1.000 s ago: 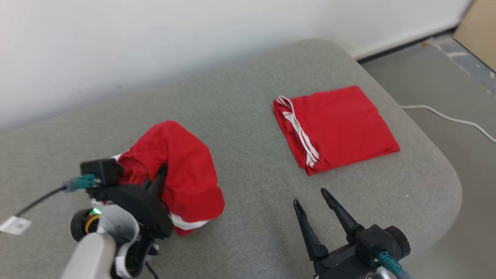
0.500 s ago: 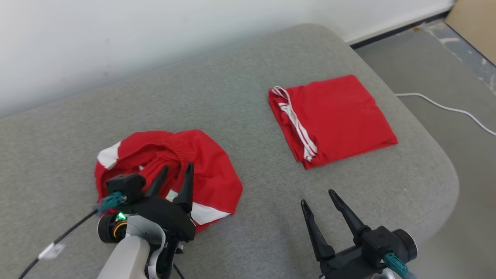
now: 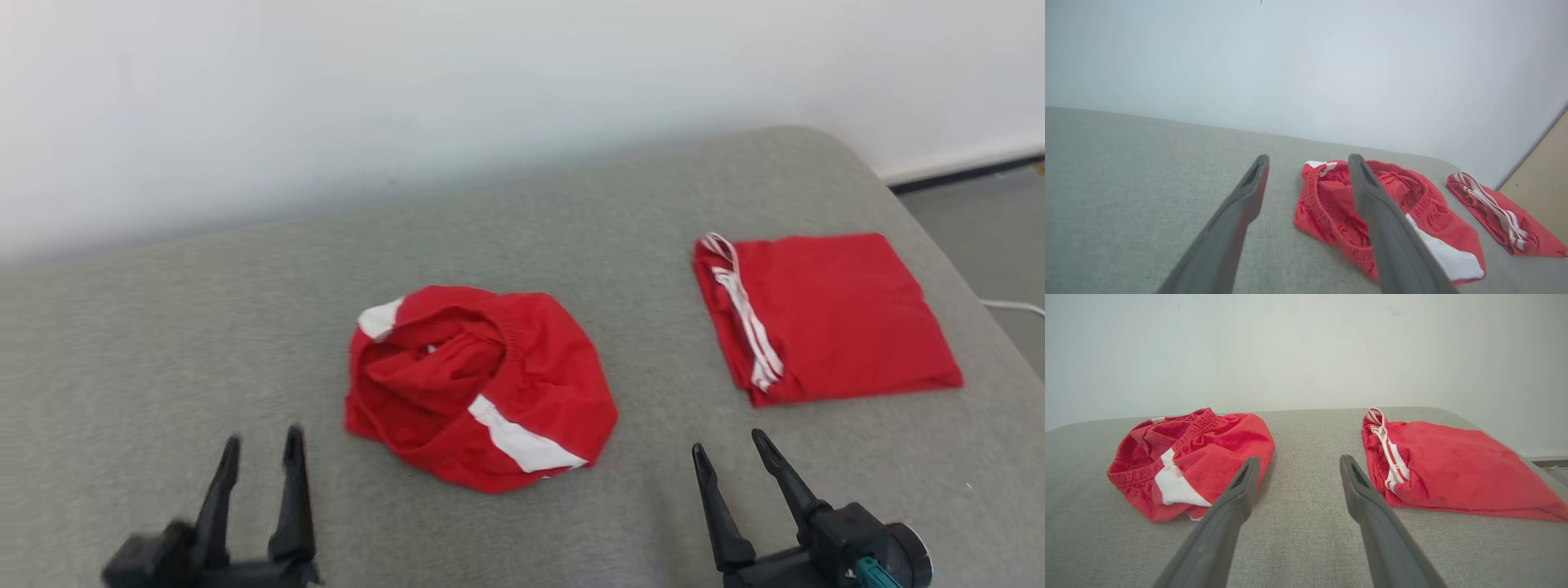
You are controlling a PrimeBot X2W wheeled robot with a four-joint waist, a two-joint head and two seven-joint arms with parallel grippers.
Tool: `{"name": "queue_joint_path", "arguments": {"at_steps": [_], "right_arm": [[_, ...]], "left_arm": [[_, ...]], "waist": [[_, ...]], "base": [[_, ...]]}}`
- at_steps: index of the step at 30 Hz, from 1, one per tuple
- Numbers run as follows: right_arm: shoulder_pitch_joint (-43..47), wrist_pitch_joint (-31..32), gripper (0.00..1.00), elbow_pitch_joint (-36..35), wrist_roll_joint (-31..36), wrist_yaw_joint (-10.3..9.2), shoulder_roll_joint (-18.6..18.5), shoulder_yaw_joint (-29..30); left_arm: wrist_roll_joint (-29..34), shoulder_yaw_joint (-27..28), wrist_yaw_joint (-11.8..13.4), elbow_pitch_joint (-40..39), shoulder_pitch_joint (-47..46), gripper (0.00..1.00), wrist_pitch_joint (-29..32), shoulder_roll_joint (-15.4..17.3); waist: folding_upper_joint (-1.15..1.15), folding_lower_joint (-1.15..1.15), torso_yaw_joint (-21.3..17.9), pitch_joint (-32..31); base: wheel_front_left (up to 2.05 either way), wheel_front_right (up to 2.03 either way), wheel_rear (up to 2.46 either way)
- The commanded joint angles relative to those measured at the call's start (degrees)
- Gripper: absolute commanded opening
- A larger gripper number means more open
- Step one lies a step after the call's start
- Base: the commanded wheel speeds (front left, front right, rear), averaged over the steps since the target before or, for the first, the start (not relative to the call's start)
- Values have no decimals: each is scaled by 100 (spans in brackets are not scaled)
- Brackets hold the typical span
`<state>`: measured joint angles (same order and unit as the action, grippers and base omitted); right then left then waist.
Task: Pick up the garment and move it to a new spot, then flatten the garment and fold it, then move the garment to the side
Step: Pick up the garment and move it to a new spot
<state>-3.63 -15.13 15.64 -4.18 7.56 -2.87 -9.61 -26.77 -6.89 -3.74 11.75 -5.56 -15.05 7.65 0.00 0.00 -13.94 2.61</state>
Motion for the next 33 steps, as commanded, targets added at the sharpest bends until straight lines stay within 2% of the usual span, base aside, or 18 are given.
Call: {"name": "queue_joint_path", "arguments": {"at_steps": [1, 5, 13, 21, 33], "right_arm": [[87, 0, 100, 8, 29, -17, -2, 39], [199, 0, 100, 64, 70, -17, -3, 194], [406, 0, 100, 141, 167, -17, -2, 418], [576, 0, 100, 292, 220, -17, -2, 531], [512, 0, 100, 342, 164, -18, -2, 443]], "left_arm": [[123, 63, 27, -143, 292, 100, -11, -64], [468, 578, -49, -680, 953, 100, -13, -139], [912, 1227, -249, -753, 1786, 100, -15, -289], [1323, 1320, -355, -650, 2222, 100, -16, -265], [1270, 1298, -375, -726, 2227, 100, -16, -272]], "waist": [[0, 0, 511, -394], [0, 0, 715, -471], [0, 0, 1001, -624], [0, 0, 1128, -713], [0, 0, 1011, -660]], "base": [[0, 0, 0], [0, 0, 0], [0, 0, 0], [0, 0, 0], [0, 0, 0]]}}
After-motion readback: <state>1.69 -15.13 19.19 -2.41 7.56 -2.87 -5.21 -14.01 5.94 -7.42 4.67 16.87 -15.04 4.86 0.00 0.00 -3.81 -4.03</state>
